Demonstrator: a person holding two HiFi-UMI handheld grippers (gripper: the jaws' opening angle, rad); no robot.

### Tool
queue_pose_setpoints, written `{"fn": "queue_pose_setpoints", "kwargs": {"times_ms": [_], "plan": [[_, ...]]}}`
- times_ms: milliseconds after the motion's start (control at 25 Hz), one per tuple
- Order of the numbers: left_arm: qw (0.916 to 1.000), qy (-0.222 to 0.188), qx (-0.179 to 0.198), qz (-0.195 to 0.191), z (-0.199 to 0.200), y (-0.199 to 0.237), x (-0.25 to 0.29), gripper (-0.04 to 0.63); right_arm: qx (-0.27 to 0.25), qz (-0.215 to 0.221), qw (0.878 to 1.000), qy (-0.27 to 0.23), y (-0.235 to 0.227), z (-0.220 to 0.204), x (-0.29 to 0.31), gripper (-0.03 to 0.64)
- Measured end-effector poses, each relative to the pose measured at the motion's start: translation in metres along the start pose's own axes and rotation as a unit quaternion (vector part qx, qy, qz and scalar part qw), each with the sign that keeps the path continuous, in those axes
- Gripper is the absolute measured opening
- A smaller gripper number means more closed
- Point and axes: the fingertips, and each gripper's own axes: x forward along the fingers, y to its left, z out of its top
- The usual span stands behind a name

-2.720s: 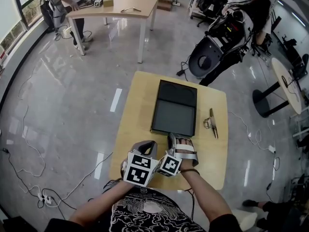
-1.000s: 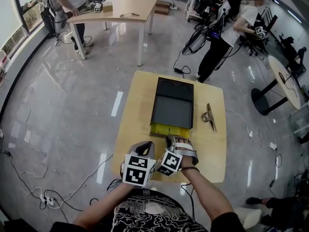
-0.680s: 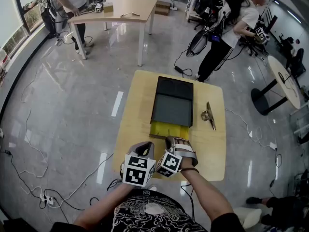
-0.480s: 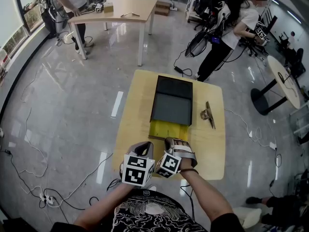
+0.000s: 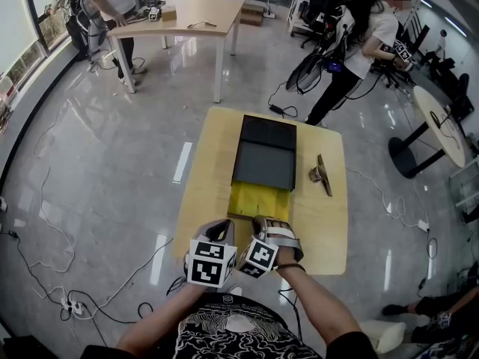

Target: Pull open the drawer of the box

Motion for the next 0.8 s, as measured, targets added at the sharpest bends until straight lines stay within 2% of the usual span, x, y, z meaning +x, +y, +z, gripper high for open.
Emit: {"fn": "queue_pose_setpoints", "kwargs": {"times_ms": [120,240,560,800], "plan": [[1.0,-0.003,-0.002,0.005,-0.055,-0.015,-0.021,0.012,0.004,0.005,1.0,-0.002,0.063,-0.014,-0.017,0.038],[1.0,-0.004,-0.003,0.008,-0.08,-0.027,-0.037,0.014,0.009,0.009,1.0,-0.004,0.094,-0.021,-0.032,0.038],[1.0,-0.004,0.0,0.009,-0.088,-0.106,-0.04,0.012,0.012,0.011,1.0,-0.009,0.107,-0.084,-0.077,0.037],[0.9999,-0.004,-0.004,0.011,-0.09,-0.121,-0.066,0.012,0.008,0.021,1.0,-0.009,0.126,-0.084,-0.113,0.034]]}}
